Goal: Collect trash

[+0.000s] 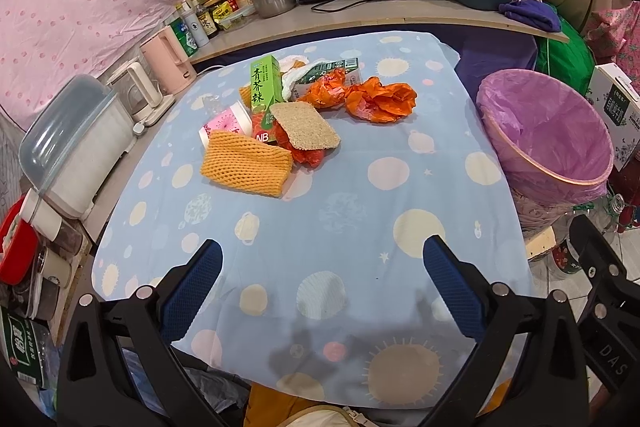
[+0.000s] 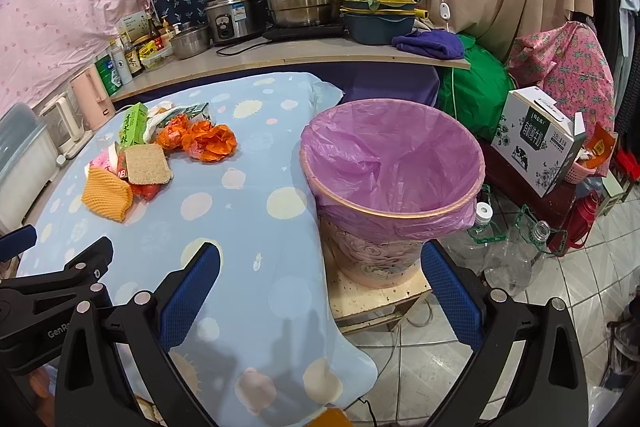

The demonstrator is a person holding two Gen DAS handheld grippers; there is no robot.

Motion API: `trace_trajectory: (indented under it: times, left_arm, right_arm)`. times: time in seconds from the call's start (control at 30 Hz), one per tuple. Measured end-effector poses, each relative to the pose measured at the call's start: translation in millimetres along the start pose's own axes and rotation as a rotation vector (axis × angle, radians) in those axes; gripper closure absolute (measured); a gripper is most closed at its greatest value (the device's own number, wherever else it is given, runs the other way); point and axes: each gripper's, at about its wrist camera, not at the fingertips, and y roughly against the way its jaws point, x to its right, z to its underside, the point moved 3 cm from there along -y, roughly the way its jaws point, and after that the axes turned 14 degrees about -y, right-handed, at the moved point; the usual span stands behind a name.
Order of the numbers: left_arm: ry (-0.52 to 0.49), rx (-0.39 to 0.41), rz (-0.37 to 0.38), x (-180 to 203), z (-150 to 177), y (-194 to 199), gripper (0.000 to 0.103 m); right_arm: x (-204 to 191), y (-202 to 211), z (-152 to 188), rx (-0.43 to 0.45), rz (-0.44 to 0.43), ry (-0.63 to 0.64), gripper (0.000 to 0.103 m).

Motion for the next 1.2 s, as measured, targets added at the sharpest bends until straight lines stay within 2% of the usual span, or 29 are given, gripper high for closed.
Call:
trace_trajectory:
  times: [1.2]
  left_arm:
    - [0.000, 0.044, 0.054, 5.1, -12.5, 9.4, 0.007]
  right_arm:
    - [10.3, 6.2, -8.9, 0.029, 0.025, -0.013, 0.007]
